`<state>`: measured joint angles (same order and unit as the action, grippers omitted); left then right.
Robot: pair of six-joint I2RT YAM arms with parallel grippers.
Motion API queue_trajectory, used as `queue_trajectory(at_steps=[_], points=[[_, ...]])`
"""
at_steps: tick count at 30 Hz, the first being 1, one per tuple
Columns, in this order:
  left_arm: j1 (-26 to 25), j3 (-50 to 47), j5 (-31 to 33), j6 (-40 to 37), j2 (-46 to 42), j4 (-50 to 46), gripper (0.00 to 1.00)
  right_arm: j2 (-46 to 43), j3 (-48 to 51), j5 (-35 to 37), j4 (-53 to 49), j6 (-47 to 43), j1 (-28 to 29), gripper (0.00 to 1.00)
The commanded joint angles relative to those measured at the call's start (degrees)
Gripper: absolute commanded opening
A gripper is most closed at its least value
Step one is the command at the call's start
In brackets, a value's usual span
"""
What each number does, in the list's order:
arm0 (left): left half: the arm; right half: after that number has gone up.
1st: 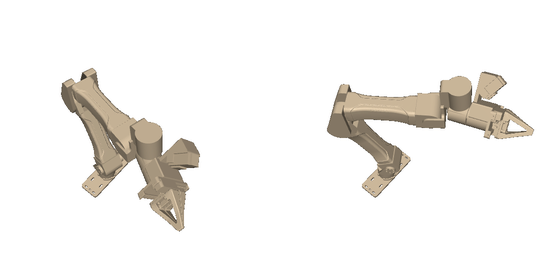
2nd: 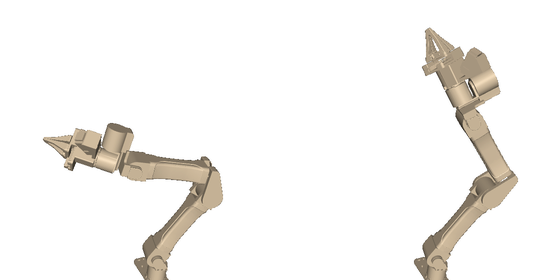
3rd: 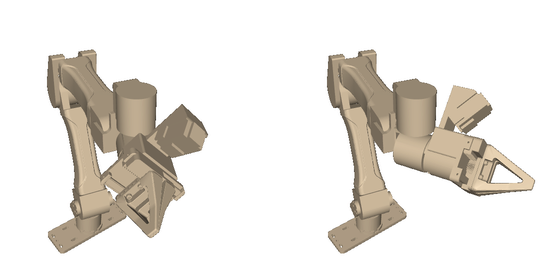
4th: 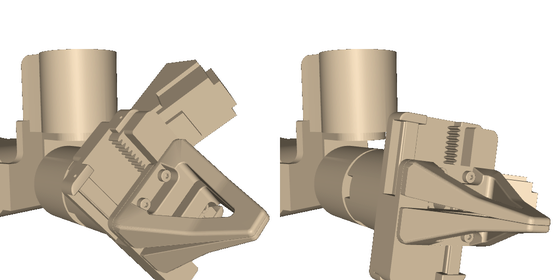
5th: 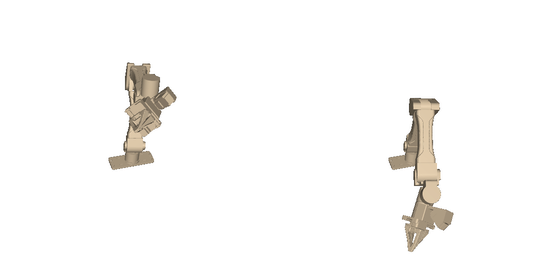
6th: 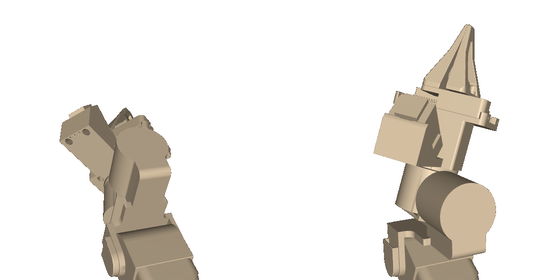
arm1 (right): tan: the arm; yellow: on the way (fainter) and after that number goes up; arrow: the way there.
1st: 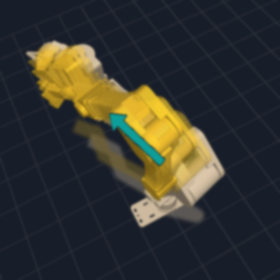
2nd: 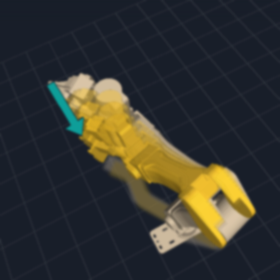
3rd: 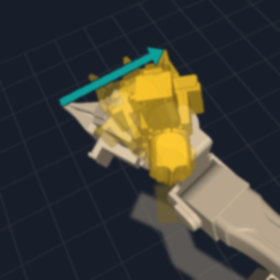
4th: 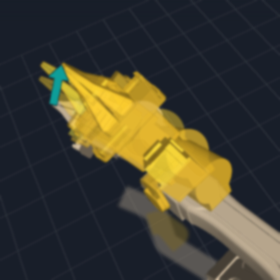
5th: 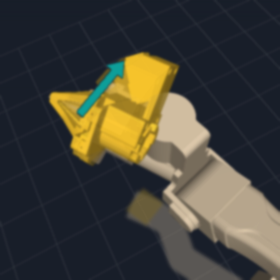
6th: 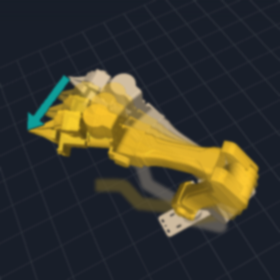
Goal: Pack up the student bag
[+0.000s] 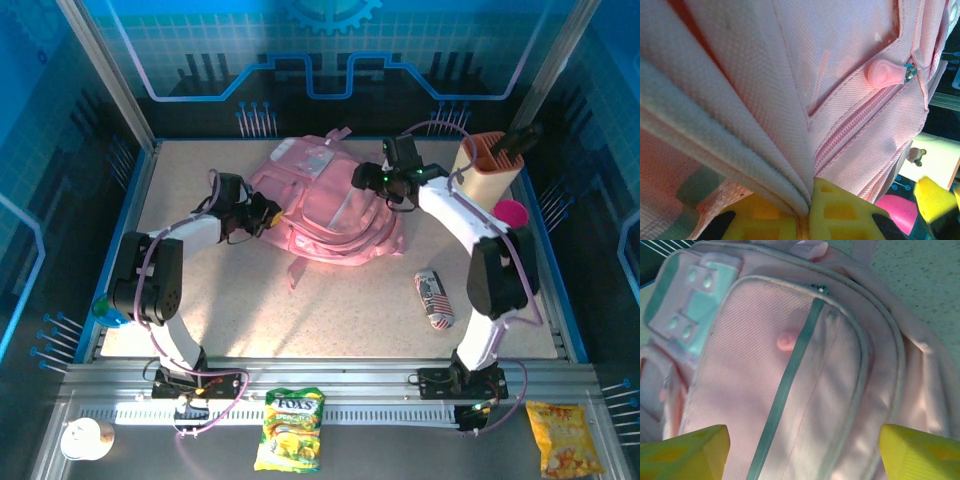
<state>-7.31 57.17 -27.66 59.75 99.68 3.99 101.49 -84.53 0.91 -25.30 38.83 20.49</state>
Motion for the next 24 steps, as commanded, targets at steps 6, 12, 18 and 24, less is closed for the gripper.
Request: queue_trajectory(at_steps=[6,12,18,24], points=[[-2.0,0.6,-2.9,4.8,-3.3,2.5,0.03,-7.5,10.0,6.9,2.0,8.2,15.6,0.74],[-2.4,1.5,-1.3,7.7,-3.3,1.6,0.03,-4.6,12.0,11.8,11.9,16.4,26.0,0.60],[-2.5,1.5,-1.4,9.2,-2.6,2.3,0.03,1.9,8.2,13.1,15.1,16.8,29.4,0.48],[-2.6,1.4,-1.6,9.5,-2.7,2.3,0.03,8.9,2.8,11.4,14.6,19.0,29.4,0.38]])
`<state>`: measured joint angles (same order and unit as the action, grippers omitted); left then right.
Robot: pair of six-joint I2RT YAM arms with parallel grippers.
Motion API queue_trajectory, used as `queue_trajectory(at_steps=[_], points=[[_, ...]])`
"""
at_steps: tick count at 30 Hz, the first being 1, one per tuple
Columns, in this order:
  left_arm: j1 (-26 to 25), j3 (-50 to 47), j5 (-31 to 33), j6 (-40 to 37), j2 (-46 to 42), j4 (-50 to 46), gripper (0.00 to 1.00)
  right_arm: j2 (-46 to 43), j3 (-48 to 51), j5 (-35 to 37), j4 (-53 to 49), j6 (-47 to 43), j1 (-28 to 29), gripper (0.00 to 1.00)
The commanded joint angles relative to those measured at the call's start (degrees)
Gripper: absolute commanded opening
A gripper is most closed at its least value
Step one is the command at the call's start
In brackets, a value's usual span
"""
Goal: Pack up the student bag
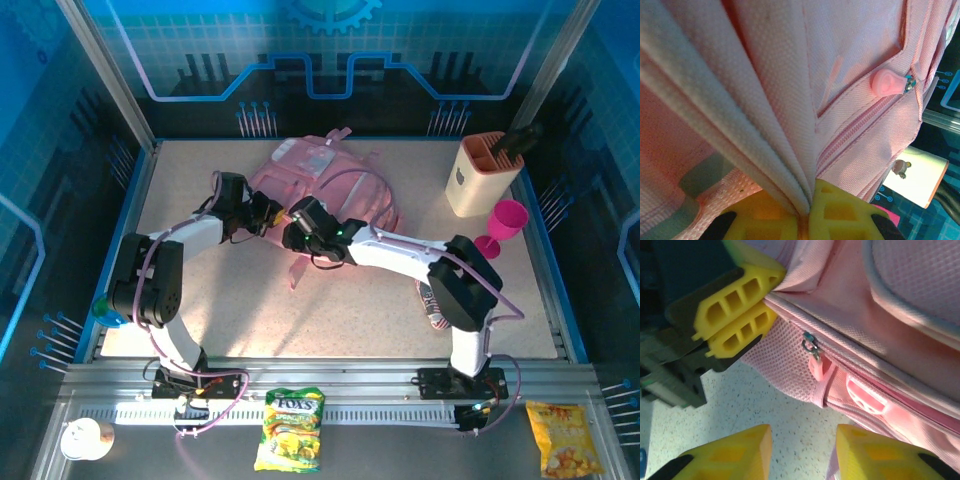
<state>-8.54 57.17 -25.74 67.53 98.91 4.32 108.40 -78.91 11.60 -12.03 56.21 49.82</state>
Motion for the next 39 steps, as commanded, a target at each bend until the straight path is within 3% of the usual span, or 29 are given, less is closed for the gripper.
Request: queue_trajectory(at_steps=[1,6,24,32,39], points=[[-1.4,1.5,-3.6,1.8,-2.0,2.0,0.03,2.7,-3.4,1.1,1.3,1.5,0.1,0.37],[-1.5,1.5,-4.0,1.9,-2.0,1.9,0.03,5.4,-5.9,5.0,0.2,1.8,-0.2,0.33],[-1.8,2.0,-4.8,2.2,-2.1,1.4,0.03,14.7,-17.5,12.9,-9.1,3.2,-1.6,0.34],[-1.9,2.3,-4.3,1.4,-2.0,0.5,0.03,16.1,-20.2,14.1,-12.6,3.6,-2.1,0.14],[-0.9,4.8,-4.8,0.1,-0.3,-0.1,0.02,9.6,-13.9,14.6,-13.8,1.2,-2.3,0.09]])
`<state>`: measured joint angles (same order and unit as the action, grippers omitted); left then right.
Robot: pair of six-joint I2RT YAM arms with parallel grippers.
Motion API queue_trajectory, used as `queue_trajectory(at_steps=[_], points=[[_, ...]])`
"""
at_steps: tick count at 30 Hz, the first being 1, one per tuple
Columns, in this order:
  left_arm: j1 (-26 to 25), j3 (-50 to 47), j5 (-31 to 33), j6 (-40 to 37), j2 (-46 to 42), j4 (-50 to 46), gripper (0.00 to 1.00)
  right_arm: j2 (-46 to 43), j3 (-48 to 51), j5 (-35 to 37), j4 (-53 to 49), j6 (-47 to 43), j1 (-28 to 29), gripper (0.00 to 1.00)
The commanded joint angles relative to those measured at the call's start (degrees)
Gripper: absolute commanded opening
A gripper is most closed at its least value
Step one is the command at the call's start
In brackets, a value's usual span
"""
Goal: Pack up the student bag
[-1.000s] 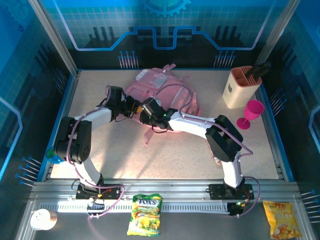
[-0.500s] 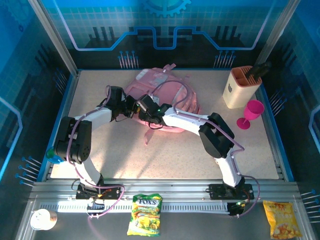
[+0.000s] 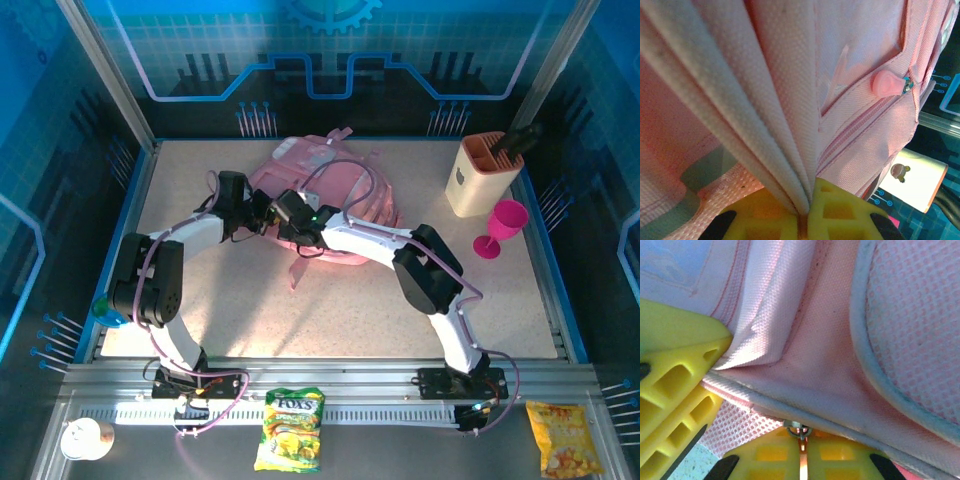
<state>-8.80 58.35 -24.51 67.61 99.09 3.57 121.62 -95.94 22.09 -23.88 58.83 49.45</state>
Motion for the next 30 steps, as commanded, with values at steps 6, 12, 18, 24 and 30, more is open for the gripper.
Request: queue_trajectory(at_steps=[6,12,18,24,30], points=[[1.6,5.6,-5.7,-2.2,0.9,-1.1,0.00,-13.0,14.0,3.7,-3.1,-2.9,-2.6,0.10],[2.8,6.6,-6.3,-2.8,2.0,-1.0,0.01,-17.9,22.5,6.3,-6.2,-1.2,-3.5,0.11],[2.8,6.5,-7.2,-2.8,2.5,-0.8,0.01,-20.4,27.4,2.8,-1.1,-5.3,-5.9,0.14],[2.9,6.2,-7.4,-2.9,1.9,-0.8,0.02,-17.4,24.6,-5.6,4.0,-11.6,-7.1,0.19],[2.8,6.3,-7.4,-3.2,1.5,-1.1,0.02,-15.2,22.0,-5.1,1.9,-12.5,-7.2,0.19]])
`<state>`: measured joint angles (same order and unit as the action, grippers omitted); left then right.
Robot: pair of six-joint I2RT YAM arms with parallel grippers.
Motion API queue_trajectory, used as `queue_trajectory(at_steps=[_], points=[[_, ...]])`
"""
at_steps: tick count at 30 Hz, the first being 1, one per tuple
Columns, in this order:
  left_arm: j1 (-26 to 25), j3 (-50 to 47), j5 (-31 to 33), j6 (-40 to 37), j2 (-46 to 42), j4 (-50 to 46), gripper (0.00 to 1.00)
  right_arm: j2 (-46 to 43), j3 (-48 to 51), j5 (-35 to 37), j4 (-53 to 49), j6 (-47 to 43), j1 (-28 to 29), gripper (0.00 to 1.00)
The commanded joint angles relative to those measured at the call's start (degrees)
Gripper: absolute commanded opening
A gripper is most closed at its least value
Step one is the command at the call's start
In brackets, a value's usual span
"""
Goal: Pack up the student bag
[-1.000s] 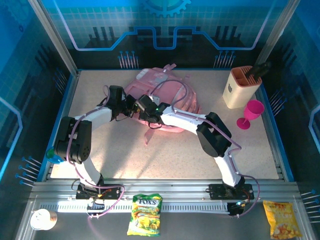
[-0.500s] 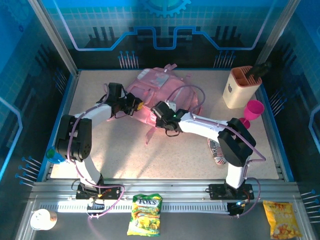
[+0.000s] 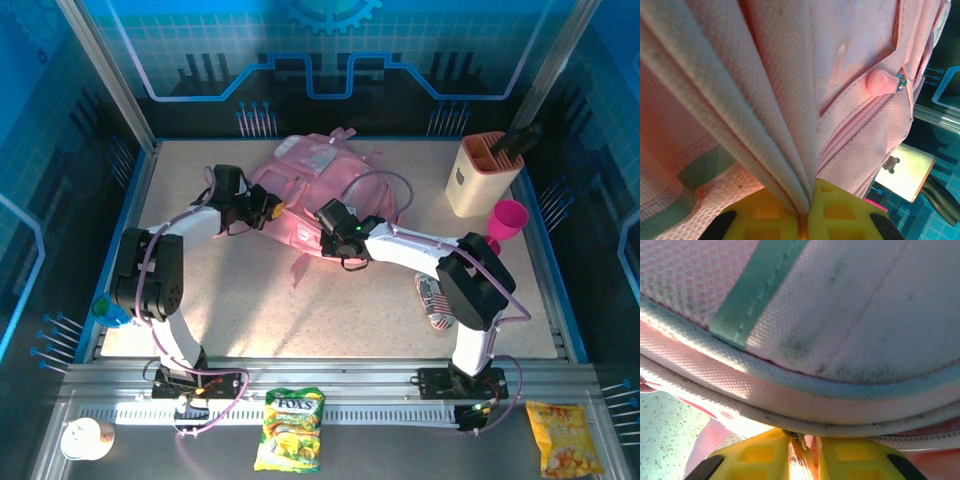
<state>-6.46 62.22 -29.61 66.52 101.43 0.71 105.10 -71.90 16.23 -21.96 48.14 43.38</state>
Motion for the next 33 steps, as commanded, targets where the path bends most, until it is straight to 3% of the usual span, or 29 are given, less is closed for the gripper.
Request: queue_trajectory(at_steps=[1,7,11,15,21,24,33], points=[[0.5,2.5,-2.2,-2.3,-0.8,1.6,0.02,1.3,-2.0,1.3,-0.6,-1.7,-1.2,0.17],[1.4,3.4,-1.5,-3.4,0.1,0.5,0.01,-2.3,1.4,8.5,-4.0,-0.9,-1.6,0.08],[2.1,3.8,-1.6,-5.1,0.7,-1.0,0.01,-8.3,8.5,12.8,0.4,-4.5,-3.4,0.08],[2.9,3.9,-1.3,-6.1,1.2,-1.6,0.06,-9.9,9.7,9.9,2.3,-8.0,-6.4,0.08],[5.2,0.8,0.4,-6.9,-2.3,-1.0,0.36,-6.6,4.1,-1.6,8.3,-17.9,-4.8,0.05],[6.8,-2.1,0.9,-6.9,-5.5,-2.0,0.46,-3.4,-0.9,-6.1,9.3,-21.7,-2.6,0.05],[8.7,-11.8,2.1,-3.4,-15.8,-3.4,0.54,6.8,-15.2,-16.6,9.5,-23.3,2.9,0.04]])
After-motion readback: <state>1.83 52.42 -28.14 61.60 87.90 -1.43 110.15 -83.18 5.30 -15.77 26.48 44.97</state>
